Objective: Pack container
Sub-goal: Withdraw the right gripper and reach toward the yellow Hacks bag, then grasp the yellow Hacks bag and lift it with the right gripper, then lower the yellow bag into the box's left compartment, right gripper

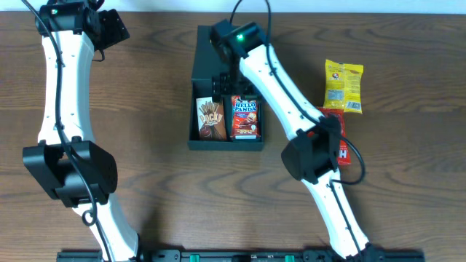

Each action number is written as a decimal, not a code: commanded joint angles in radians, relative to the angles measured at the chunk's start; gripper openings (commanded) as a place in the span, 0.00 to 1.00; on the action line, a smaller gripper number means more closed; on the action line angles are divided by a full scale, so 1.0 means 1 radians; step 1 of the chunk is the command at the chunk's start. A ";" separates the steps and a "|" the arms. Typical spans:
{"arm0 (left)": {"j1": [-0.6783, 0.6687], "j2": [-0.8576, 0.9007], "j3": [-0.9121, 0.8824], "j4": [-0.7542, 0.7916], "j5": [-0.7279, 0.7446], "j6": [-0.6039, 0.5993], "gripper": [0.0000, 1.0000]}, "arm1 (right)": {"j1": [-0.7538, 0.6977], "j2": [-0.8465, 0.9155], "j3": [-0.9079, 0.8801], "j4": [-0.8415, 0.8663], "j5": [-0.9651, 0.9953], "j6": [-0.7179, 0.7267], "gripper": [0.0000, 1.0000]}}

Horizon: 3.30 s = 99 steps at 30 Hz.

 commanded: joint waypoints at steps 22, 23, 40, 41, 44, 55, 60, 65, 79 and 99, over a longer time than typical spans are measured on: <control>0.004 0.000 -0.002 0.003 -0.003 0.017 0.95 | -0.639 -0.138 -0.199 0.212 0.163 -0.346 0.99; 0.004 0.000 -0.002 0.006 -0.003 0.017 0.96 | -0.644 -0.138 -0.243 0.256 0.125 -0.387 0.99; 0.005 0.000 -0.115 0.077 0.284 0.117 0.95 | -0.864 -0.134 -0.635 0.550 -0.476 -0.509 0.99; 0.005 0.000 -0.154 0.118 0.358 0.117 0.95 | -0.869 -0.134 -0.649 0.554 -0.482 -0.512 0.99; 0.001 0.000 -0.288 0.275 0.510 0.109 0.95 | -0.873 -0.134 -0.698 0.584 -0.485 -0.512 0.99; 0.003 0.000 -0.468 0.444 0.713 0.085 0.95 | -0.861 -0.134 -0.802 0.707 -0.589 -0.504 0.57; 0.002 0.000 -0.468 0.444 0.764 0.085 0.95 | -0.848 -0.134 -0.802 0.711 -0.589 -0.481 0.27; -0.001 0.000 -0.469 0.445 0.767 0.086 0.95 | -0.847 -0.134 -0.793 0.729 -0.665 -0.458 0.01; 0.003 0.000 -0.469 0.444 0.763 0.089 0.95 | -0.675 -0.235 -0.416 0.465 -0.828 -0.394 0.02; 0.111 0.000 -0.469 0.439 0.809 0.093 0.95 | -0.146 -0.312 -0.513 0.446 -0.734 -0.102 0.02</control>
